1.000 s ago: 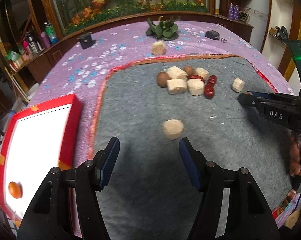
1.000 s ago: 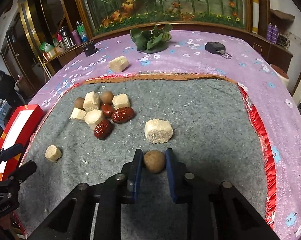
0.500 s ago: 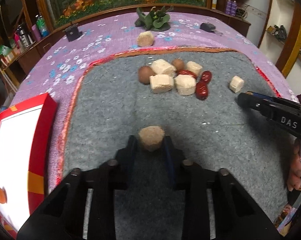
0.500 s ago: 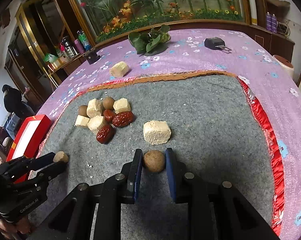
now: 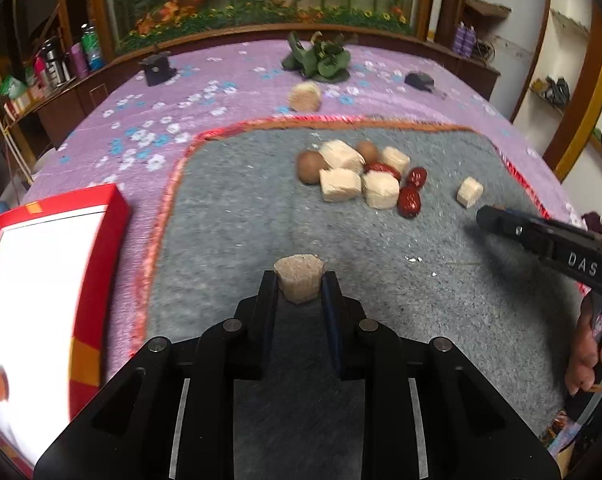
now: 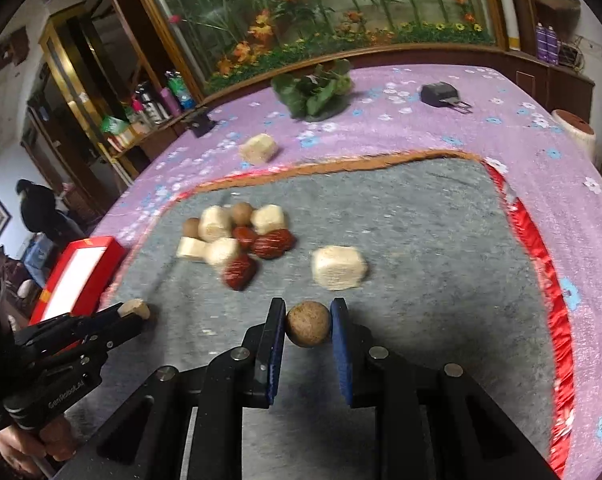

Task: Organize fruits
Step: 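Carry the cake and longan into the white tray and open both grippers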

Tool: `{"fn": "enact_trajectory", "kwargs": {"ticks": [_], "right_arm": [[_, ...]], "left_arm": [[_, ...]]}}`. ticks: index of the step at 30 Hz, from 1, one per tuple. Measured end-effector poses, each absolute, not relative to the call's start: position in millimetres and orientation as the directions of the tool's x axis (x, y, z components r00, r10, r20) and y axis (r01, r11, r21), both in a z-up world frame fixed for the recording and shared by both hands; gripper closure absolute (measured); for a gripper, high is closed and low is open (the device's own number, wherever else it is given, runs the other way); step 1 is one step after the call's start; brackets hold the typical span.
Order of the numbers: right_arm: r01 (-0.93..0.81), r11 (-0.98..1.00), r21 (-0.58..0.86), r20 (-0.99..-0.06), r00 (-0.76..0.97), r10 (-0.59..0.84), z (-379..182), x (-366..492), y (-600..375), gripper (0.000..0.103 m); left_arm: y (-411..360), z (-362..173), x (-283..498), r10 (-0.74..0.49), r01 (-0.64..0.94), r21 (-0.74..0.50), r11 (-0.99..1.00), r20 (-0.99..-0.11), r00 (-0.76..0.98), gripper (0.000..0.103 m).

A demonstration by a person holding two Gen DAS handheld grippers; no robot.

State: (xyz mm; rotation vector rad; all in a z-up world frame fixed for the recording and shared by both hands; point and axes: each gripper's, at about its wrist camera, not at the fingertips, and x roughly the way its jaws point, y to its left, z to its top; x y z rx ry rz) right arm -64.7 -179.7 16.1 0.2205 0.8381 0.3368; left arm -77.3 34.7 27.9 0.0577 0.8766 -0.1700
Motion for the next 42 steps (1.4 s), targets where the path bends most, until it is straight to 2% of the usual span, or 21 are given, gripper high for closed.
{"fn": "enact_trajectory", "kwargs": {"ticks": [10, 16, 22, 30, 42], "right_arm": [[-0.386, 0.855, 0.347, -0.632, 0.577, 0.517, 32.7, -82.6, -96.0, 0.081], [-0.507, 0.773, 0.381, -0.599, 0.502, 0.624, 42.5, -90.2, -23.7, 0.081], [-0.602, 0.708, 0.371, -0.575, 0.45, 0.684, 59.4, -99.6, 43.0, 0.081], [-0.675, 0.645, 0.358, -0.595, 0.367, 0.715, 67.2, -108.5, 116.9, 0.081], [-0.682, 0.659, 0.319, -0.695, 0.305, 0.652, 26.9, -110.9, 169.1, 0.081]], "left_arm": [[94.3, 74.1, -132.5, -0.028, 0.021, -0.019, 1.0, -0.655, 0.755, 0.081], [146.9, 104.3, -166.7, 0.079, -0.111, -0.024, 0.994, -0.562, 0.824, 0.081], [198.5, 116.6, -190.6, 0.173, -0.226, -0.041, 0.973, -0.515, 0.84, 0.081], [247.0, 106.8, -204.6, 0.281, -0.351, -0.039, 0.936, -0.517, 0.809, 0.081], [270.4, 66.4, -195.5, 0.337, -0.405, 0.023, 0.914, -0.598, 0.727, 0.081]]}}
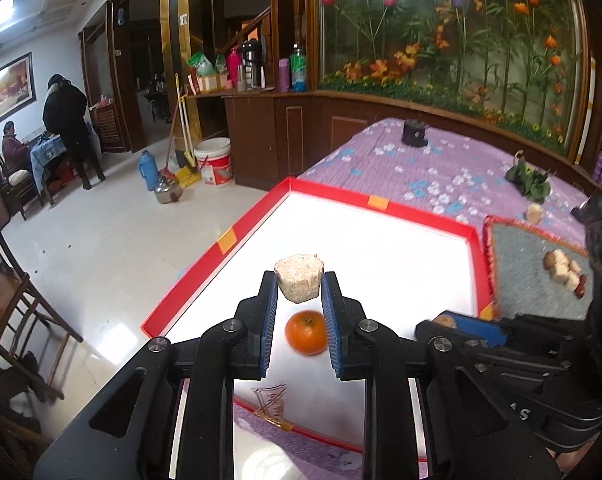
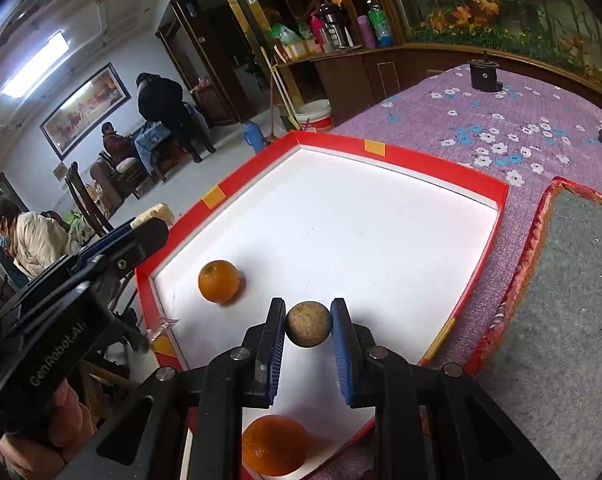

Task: Organize fruits
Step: 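Carry the cake and longan into the white tray and open both grippers, then grasp a pale yam cube on the felt with the right gripper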

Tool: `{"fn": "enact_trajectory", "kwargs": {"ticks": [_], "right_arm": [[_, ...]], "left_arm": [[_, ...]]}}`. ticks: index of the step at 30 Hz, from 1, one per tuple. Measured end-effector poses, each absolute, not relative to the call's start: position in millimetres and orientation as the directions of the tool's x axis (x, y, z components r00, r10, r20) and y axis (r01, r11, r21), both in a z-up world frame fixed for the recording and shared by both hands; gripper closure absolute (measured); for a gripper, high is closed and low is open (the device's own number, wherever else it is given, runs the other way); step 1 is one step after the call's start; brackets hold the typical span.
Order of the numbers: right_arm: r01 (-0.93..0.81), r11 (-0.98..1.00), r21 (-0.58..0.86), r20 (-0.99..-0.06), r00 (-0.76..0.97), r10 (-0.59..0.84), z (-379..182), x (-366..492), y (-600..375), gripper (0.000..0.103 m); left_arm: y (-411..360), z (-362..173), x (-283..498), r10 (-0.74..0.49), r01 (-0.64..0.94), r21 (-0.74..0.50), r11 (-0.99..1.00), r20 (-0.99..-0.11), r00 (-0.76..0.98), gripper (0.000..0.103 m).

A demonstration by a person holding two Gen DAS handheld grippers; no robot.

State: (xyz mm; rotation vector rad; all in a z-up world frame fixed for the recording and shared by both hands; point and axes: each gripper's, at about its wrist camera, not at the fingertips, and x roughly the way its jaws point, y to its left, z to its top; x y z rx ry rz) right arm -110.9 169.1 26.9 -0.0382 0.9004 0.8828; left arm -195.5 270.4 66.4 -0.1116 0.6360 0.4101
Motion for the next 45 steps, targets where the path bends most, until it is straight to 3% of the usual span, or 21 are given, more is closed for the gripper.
{"fn": "enact_trajectory", "kwargs": {"ticks": [13, 15, 17, 22, 30, 40, 45], "right_arm": [[-0.661, 0.697, 0.278, -0.732, 0.323, 0.599, 16.7, -103.8, 172.4, 0.08], [-0.658, 0.697, 0.285, -0.726, 0.326, 0.605, 20.5, -104.4, 168.2, 0.075], [-0.654, 0.694, 0.303, -0.707, 0.334, 0.624, 25.5, -104.0, 161.2, 0.072], [-0.616, 0.708, 0.345, -0.651, 0.386, 0.653, 41.4, -98.4, 132.7, 0.065], [-0.519, 0.759, 0.392, -0.61, 0.471, 0.637, 56.8, -81.9, 70.2, 0.064], [-0.347, 0.809, 0.475, -0.551, 0.6, 0.581, 71.0, -65.0, -41.9, 0.063], [-0.274, 0.835, 0.476, -0.538, 0.661, 0.524, 76.9, -63.0, -95.2, 0.062]], "left_arm": [[271.2, 37.5, -175.3, 0.382, -0.44, 0.099, 0.893, -0.684, 0.622, 0.08], [270.3, 38.3, -175.6, 0.389, -0.448, 0.102, 0.888, -0.684, 0.617, 0.072], [268.6, 41.4, -176.9, 0.392, -0.451, 0.099, 0.887, -0.679, 0.621, 0.054], [258.3, 61.1, -186.1, 0.419, -0.463, 0.1, 0.881, -0.621, 0.662, 0.049], [220.1, 91.4, -199.0, 0.386, -0.394, 0.11, 0.912, -0.552, 0.739, 0.029], [145.6, 81.6, -193.0, 0.263, -0.193, 0.18, 0.964, -0.586, 0.766, 0.028], [117.2, 78.8, -191.2, 0.259, -0.141, 0.24, 0.96, -0.581, 0.772, 0.028]]}}
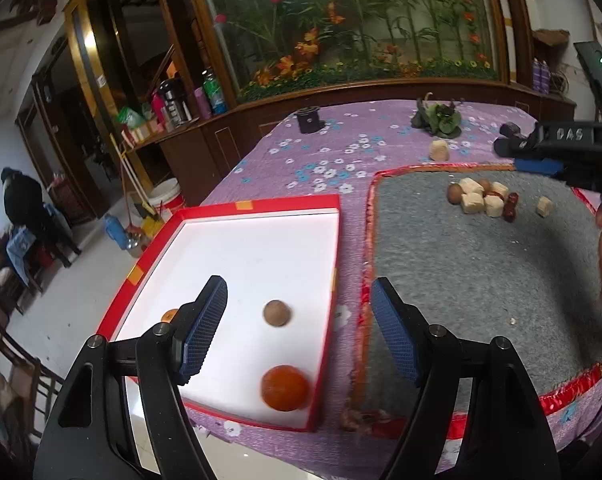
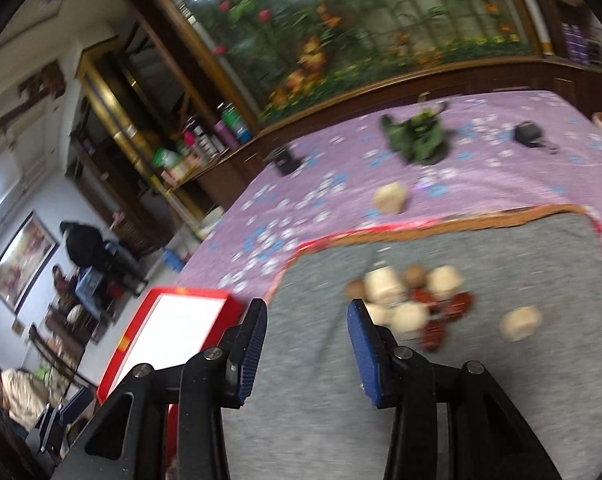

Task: Organize fruits
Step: 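Grasp a pale yam cube on the felt with the right gripper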

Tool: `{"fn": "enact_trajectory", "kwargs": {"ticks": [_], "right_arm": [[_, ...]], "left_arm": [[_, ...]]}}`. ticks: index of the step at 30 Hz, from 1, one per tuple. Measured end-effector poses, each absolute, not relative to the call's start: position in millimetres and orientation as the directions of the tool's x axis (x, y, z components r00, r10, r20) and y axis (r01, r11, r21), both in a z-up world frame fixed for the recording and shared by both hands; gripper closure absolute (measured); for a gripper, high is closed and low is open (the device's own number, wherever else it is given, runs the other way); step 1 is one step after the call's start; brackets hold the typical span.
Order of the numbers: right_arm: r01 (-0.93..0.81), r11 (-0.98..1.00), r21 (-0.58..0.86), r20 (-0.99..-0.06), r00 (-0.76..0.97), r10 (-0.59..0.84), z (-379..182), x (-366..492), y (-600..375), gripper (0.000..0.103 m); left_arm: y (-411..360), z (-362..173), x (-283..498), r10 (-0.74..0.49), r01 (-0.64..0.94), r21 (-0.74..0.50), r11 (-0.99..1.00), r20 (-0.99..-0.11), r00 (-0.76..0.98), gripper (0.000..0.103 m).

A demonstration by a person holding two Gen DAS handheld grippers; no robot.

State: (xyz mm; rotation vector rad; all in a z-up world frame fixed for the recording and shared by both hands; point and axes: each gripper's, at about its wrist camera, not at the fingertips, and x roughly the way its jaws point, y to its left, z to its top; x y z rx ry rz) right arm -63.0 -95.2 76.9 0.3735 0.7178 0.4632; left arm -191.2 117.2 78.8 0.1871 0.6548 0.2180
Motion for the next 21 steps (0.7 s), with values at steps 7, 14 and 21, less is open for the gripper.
{"fn": "enact_trajectory", "kwargs": {"ticks": [7, 14, 21], "right_arm": [[-0.163, 0.84, 0.517, -0.513, 0.727, 0.457, 76.2, -63.7, -169.0, 0.061], [-0.099, 0.844, 0.527, -0.525, 0.743, 0.415, 72.9, -59.6, -212.9, 0.061], [-0.094, 0.838, 0.538, -0.538, 0.726, 0.428, 54.4, -41.6, -235.8, 0.061]], "left_arm": [[89.5, 76.0, -184.1, 0.237, -0.084, 0.274, 0.958, -0.594, 0.769, 0.028], [61.9, 74.3, -171.4, 0.187, -0.008, 0.277, 0.961, -0.627, 0.756, 0.028], [60.6, 68.4, -143.6, 0.184, -0.004, 0.263, 0.965, -0.664, 0.724, 0.028]]}}
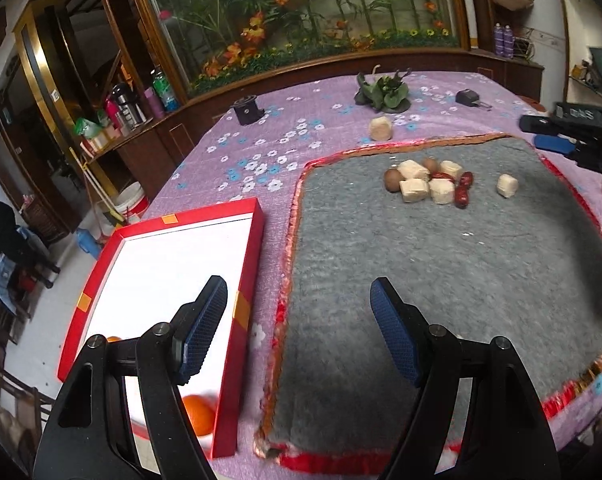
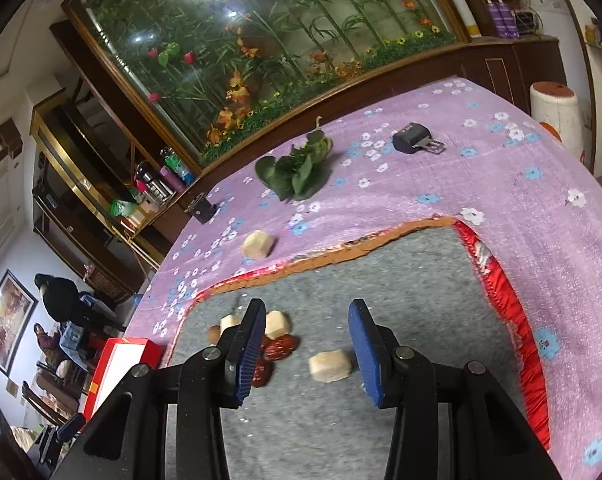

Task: Organize fruits
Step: 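Grasp a pale yam cube on the felt with the right gripper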

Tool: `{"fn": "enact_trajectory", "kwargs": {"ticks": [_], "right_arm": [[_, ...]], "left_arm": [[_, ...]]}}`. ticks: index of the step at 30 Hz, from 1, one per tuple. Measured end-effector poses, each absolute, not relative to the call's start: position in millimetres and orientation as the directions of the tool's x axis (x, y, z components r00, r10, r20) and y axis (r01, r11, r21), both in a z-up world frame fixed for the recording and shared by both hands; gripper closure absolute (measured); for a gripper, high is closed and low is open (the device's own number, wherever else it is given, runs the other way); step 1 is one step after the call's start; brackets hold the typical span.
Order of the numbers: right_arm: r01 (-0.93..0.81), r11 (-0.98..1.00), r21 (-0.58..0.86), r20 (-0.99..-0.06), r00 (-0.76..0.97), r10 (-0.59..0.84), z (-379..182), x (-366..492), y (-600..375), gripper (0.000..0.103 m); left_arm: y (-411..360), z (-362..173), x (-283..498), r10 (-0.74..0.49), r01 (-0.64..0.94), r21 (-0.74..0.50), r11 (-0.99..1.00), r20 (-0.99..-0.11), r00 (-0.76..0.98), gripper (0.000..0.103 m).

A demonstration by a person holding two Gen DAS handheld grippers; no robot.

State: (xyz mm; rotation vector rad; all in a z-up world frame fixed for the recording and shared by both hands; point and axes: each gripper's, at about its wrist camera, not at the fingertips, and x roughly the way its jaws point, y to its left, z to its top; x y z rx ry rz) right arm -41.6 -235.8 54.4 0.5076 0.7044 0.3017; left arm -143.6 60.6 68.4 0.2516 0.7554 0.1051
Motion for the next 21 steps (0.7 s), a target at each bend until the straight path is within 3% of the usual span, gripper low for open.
{"fn": "enact_trajectory", "kwargs": {"ticks": [9, 21], "right_arm": [[-0.06, 0.779, 0.625, -0.534, 0.695, 0.482, 29.8, -28.5, -256.7, 0.061], [-0.148, 0.893, 0.426, -0.683, 0.595, 0.424, 15.5, -21.3, -198.2, 0.061]], "left_arm": [[47.3, 58.7, -102.8, 0.158, 0.023, 0.243, 0.97, -0.697, 0.699, 0.028], [25.3, 44.5, -70.3, 0.079, 0.107, 0.199, 0.974, -0.744, 0.664, 0.028]]}}
